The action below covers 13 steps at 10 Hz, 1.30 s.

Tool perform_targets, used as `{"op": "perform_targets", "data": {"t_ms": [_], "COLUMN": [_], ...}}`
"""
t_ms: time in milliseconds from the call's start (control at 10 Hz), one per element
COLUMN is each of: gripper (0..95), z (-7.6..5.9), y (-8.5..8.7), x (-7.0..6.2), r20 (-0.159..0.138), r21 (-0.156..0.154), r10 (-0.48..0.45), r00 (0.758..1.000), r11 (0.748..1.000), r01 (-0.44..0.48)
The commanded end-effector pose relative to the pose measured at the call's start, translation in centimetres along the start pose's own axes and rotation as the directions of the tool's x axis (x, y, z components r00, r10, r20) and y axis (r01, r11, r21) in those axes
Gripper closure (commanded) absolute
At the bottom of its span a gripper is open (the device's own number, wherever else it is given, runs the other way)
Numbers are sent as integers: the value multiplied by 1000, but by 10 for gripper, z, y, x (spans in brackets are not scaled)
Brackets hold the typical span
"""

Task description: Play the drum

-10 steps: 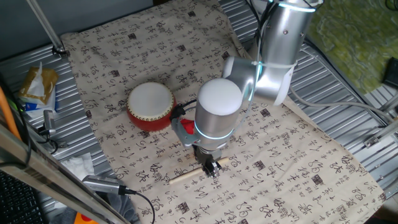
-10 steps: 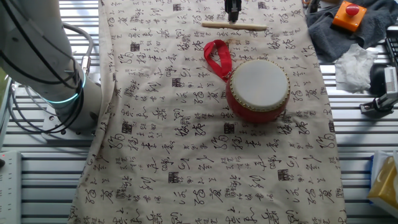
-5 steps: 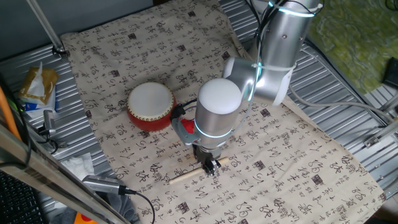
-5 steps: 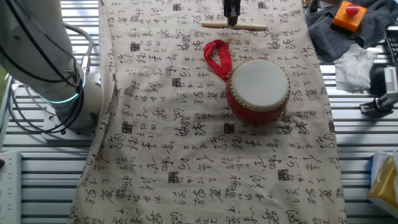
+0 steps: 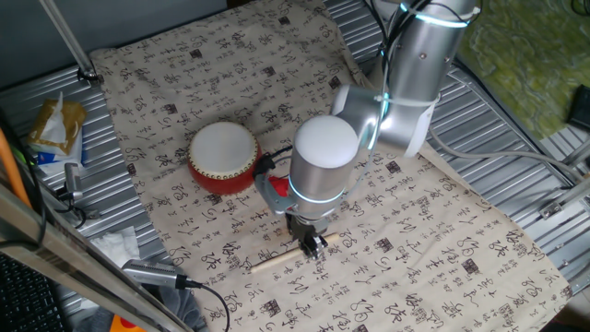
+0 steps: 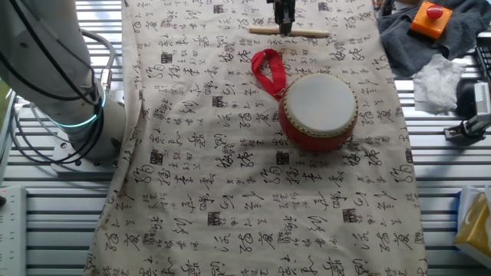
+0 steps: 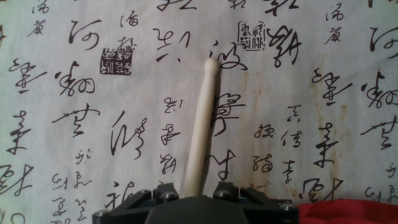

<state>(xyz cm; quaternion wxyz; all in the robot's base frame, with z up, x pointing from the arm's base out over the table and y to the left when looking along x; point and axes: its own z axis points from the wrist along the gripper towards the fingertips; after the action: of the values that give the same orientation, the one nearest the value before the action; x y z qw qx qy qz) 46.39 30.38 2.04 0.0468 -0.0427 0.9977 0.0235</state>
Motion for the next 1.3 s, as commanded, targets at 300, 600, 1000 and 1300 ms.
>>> {"op": "perform_targets", "data": {"t_ms": [300, 600, 1000, 1300], "gripper": [570, 950, 950, 950], "z": [4, 6, 6, 6], "y": [0, 1, 1, 1], "x": [1, 1, 1, 1], "r20": [1, 7, 20, 19], "r21": [2, 4, 6, 7], "r10": [5, 6, -11, -13], "r00": [1000, 1000, 1000, 1000], "r11": [1000, 1000, 1000, 1000], "r01": [-5, -6, 10, 13]}}
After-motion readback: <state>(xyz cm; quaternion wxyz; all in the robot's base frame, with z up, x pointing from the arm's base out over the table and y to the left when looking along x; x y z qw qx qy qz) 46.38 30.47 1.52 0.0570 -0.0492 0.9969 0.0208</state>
